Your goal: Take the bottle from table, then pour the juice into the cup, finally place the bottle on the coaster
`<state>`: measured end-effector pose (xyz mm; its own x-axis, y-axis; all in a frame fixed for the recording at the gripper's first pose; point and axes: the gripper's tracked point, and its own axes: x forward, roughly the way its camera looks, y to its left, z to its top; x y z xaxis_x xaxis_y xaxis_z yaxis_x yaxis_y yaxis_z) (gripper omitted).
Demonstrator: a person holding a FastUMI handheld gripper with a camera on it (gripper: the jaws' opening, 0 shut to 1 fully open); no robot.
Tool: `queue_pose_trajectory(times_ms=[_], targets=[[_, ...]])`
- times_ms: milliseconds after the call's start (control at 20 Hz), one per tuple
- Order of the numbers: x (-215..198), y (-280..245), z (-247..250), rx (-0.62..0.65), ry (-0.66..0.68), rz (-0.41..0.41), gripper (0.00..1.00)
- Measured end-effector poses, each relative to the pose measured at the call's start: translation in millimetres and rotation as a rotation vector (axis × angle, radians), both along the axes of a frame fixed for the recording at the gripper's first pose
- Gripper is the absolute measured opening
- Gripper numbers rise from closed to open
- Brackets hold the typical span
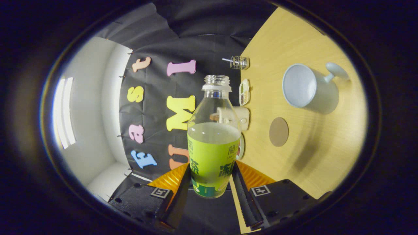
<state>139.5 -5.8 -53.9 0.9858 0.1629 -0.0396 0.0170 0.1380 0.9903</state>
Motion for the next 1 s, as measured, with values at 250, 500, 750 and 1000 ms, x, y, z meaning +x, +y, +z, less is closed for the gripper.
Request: queue_pose_trajectory(times_ms=[250, 500, 750, 1000], targets=[[-9.7, -2.2, -11.3, -0.234, -0.009, 0.021, 0.75], [-9.4, 0.1, -12.0, -0.632, 0.005, 0.045, 0.75], [-0.6, -8.5, -15.2, -0.891, 0.045, 0.044, 0.76], [19.6, -23.5, 5.6, -1.118, 0.038, 0.002, 0.76]])
